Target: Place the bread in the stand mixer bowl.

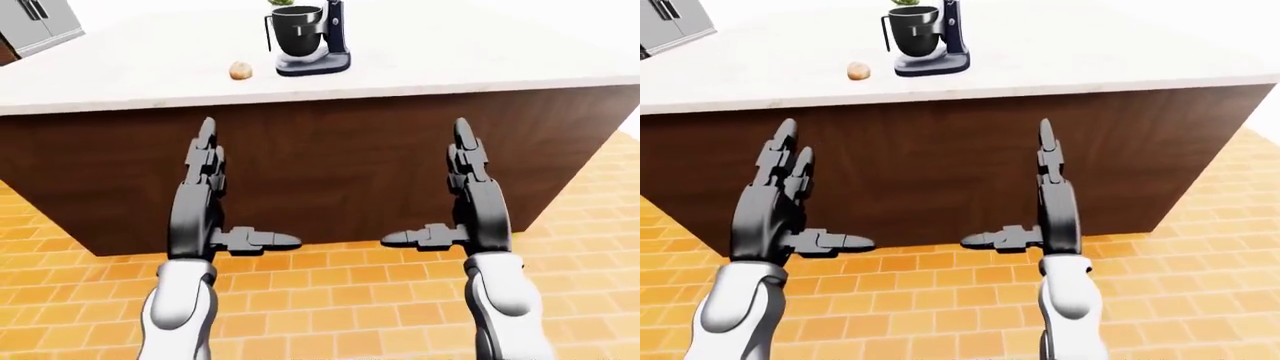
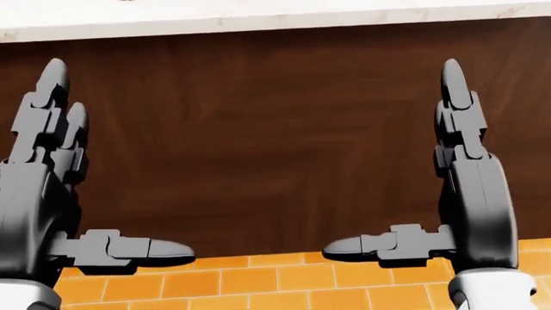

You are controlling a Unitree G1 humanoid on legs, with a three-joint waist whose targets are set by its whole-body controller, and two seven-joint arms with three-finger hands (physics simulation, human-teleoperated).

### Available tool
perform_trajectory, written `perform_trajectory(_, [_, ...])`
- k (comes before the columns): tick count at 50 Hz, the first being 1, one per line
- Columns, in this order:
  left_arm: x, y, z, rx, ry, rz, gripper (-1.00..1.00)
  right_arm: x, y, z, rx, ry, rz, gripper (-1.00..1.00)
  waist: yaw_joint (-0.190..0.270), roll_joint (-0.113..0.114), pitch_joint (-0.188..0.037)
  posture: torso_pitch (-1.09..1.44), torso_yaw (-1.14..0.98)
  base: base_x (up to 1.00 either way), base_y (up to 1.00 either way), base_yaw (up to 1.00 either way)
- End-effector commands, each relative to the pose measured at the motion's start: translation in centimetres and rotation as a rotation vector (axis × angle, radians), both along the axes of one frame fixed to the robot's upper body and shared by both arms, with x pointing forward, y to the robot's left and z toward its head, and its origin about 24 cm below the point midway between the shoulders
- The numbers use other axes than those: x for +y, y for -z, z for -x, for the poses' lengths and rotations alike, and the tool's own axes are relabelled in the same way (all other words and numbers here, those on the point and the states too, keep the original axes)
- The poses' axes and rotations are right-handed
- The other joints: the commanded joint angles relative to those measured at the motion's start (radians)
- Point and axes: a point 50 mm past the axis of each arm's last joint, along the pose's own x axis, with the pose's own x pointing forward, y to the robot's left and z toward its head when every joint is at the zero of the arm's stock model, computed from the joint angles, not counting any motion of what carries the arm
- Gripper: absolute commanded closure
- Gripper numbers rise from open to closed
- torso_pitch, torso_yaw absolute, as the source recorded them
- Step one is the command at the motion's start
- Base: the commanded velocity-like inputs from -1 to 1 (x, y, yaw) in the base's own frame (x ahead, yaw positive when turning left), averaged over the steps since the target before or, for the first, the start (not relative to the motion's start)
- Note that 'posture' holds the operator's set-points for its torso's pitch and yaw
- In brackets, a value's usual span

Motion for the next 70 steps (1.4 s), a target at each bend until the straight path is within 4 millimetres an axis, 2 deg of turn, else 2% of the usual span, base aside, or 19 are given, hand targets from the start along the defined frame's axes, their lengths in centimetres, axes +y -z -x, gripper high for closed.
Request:
perform_trajectory(1, [-0.1, -1.6, 0.4, -0.080, 0.002, -0.003, -1.00, -0.1, -1.3, 0.3, -0.077, 0.000, 0.012, -1.00, -0.007, 0.007, -0.013, 0.00, 0.00, 0.00, 0.20, 0.00])
perform_trajectory(9, [0.1, -0.9, 0.6, -0.082, -0.004, -0.004, -1.00, 0.0, -1.3, 0.3, -0.075, -0.001, 0.011, -1.00, -0.007, -0.072, -0.009, 0.00, 0.00, 0.00, 0.20, 0.00])
perform_trajectory(12, [0.1, -1.0, 0.6, -0.082, -0.004, -0.002, -1.00, 0.0, -1.4, 0.3, -0.075, -0.001, 0.013, -1.00, -0.008, -0.138, -0.022, 0.00, 0.00, 0.00, 0.20, 0.00])
perform_trajectory(13, [0.1, -0.9, 0.6, -0.082, -0.003, -0.004, -1.00, 0.0, -1.4, 0.3, -0.074, -0.001, 0.014, -1.00, -0.019, -0.108, -0.013, 0.00, 0.00, 0.00, 0.20, 0.00])
perform_trajectory(16, [0.1, -1.7, 0.6, -0.080, -0.002, -0.014, -1.00, -0.2, -1.3, 0.3, -0.074, 0.003, 0.010, -1.00, -0.015, -0.114, -0.019, 0.00, 0.00, 0.00, 0.20, 0.00])
perform_trajectory(21, [0.2, -1.7, 0.6, -0.084, -0.007, -0.011, -1.00, -0.1, -1.3, 0.3, -0.074, 0.003, 0.011, -1.00, -0.011, -0.066, -0.007, 0.00, 0.00, 0.00, 0.20, 0.00])
perform_trajectory(23, [0.2, -1.8, 0.7, -0.085, -0.007, -0.011, -1.00, -0.1, -1.3, 0.3, -0.074, 0.003, 0.012, -1.00, -0.014, -0.025, -0.009, 0.00, 0.00, 0.00, 0.20, 0.00])
perform_trajectory(25, [0.2, -1.7, 0.6, -0.084, -0.007, -0.011, -1.00, -0.1, -1.3, 0.3, -0.073, 0.002, 0.012, -1.00, -0.009, 0.056, -0.034, 0.00, 0.00, 0.00, 0.20, 0.00])
perform_trajectory(26, [0.2, -1.7, 0.6, -0.084, -0.007, -0.011, -1.00, -0.1, -1.3, 0.3, -0.073, 0.003, 0.012, -1.00, -0.003, -0.004, -0.014, 0.00, 0.00, 0.00, 0.20, 0.00])
perform_trajectory(27, [0.2, -1.8, 0.7, -0.085, -0.007, -0.011, -1.00, -0.1, -1.3, 0.3, -0.073, 0.003, 0.012, -1.00, -0.007, 0.011, -0.012, 0.00, 0.00, 0.00, 0.20, 0.00])
perform_trajectory(34, [0.2, -1.4, 0.7, -0.084, -0.008, -0.012, -1.00, -0.1, -1.3, 0.3, -0.070, 0.003, 0.014, -1.00, -0.007, -0.062, -0.009, 0.00, 0.00, 0.00, 0.20, 0.00])
perform_trajectory(38, [0.3, -1.4, 0.7, -0.084, -0.009, -0.011, -1.00, -0.1, -1.3, 0.3, -0.070, 0.003, 0.014, -1.00, -0.009, -0.150, -0.027, 0.00, 0.00, 0.00, 0.20, 0.00])
perform_trajectory(39, [0.3, -1.0, 0.7, -0.083, -0.009, -0.011, -1.00, -0.1, -1.3, 0.3, -0.071, 0.003, 0.014, -1.00, -0.021, -0.100, -0.015, 0.00, 0.00, 0.00, 0.20, 0.00])
perform_trajectory(41, [0.3, -1.0, 0.7, -0.083, -0.009, -0.011, -1.00, -0.1, -1.3, 0.3, -0.070, 0.004, 0.014, -1.00, -0.014, -0.119, -0.016, 0.00, 0.00, 0.00, 0.19, 0.00])
perform_trajectory(46, [0.3, -1.6, 0.7, -0.083, -0.011, -0.011, -1.00, -0.1, -1.3, 0.3, -0.076, 0.007, 0.020, -1.00, -0.014, -0.076, -0.002, 0.00, 0.00, 0.00, 0.14, 0.00])
perform_trajectory(49, [0.3, -0.9, 0.7, -0.083, -0.011, -0.011, -1.00, 0.0, -1.3, 0.3, -0.076, 0.004, 0.017, -1.00, -0.032, 0.004, -0.020, 0.00, 0.00, 0.00, 0.00, 0.00])
perform_trajectory(54, [0.4, -1.3, 0.7, -0.084, -0.012, -0.012, -1.00, -0.1, -1.2, 0.2, -0.062, 0.003, 0.015, -1.00, -0.008, -0.079, -0.022, 0.00, 0.00, 0.00, 0.00, 0.00])
perform_trajectory(64, [0.4, -0.8, 0.7, -0.080, -0.012, -0.014, -1.00, -0.2, -1.2, 0.3, -0.064, 0.007, 0.014, -1.00, -0.006, -0.094, 0.005, 0.00, 0.00, 0.11, 0.00, 0.00])
perform_trajectory(70, [0.4, -1.4, 0.7, -0.081, -0.011, -0.014, -1.00, -0.1, -1.1, 0.2, -0.062, 0.005, 0.015, -1.00, -0.004, -0.050, -0.003, 0.00, 0.00, 0.12, 0.00, 0.00])
